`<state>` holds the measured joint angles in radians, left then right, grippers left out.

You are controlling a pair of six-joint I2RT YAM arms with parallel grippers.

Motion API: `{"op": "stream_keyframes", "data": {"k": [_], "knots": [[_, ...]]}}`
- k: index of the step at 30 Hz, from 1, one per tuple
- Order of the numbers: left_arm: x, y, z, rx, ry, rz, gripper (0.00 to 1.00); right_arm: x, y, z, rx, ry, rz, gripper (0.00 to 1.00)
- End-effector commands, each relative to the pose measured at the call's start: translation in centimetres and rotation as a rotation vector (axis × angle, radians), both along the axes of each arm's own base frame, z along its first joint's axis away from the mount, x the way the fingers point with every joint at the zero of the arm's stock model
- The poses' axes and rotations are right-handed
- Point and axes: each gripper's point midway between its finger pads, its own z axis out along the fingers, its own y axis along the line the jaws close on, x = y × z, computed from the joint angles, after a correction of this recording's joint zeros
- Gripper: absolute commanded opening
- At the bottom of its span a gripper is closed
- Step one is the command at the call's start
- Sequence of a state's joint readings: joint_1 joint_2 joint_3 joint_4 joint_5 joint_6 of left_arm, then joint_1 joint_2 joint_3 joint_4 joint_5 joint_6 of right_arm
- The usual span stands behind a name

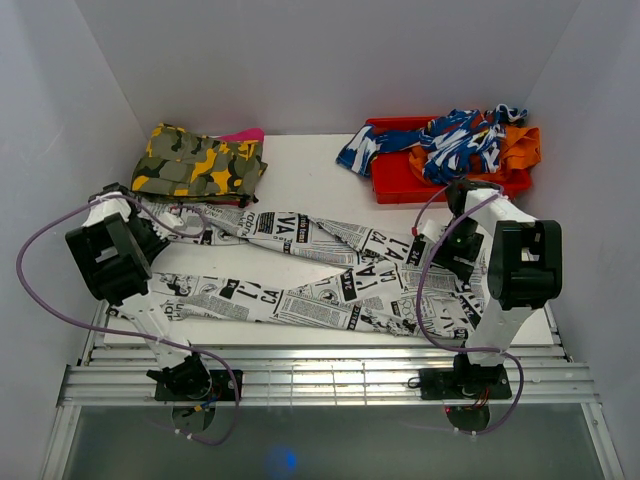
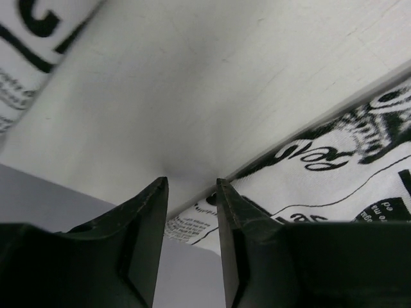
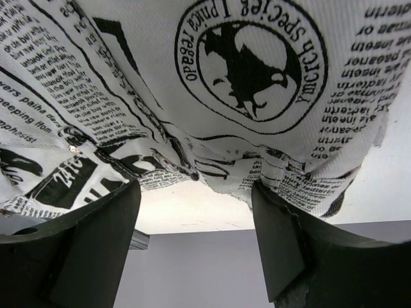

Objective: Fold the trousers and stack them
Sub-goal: Flatten the trousers out

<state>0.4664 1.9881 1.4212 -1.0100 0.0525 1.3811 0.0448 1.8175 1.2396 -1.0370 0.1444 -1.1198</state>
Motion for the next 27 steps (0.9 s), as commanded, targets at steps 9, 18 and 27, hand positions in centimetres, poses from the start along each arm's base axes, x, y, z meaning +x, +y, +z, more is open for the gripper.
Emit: {"op": "stream_keyframes", "data": {"k": [9, 18, 27], "knots": [[2.1, -1.6, 6.5, -0.137, -0.079, -0.12, 0.48, 1.9, 0.2, 2.7, 0.022, -0.058, 0.006, 0.75], [-1.7, -2.0, 1.3, -0.126, 0.044, -0.122, 0.49, 2.7, 3.1, 4.3, 0.116, -0.041, -0.015, 0.75], [-1.4, -1.0, -1.1, -0.051, 0.018, -0.129, 0.27, 0.6, 3.8, 2.0, 0.1, 0.017, -0.011, 0.72]]}}
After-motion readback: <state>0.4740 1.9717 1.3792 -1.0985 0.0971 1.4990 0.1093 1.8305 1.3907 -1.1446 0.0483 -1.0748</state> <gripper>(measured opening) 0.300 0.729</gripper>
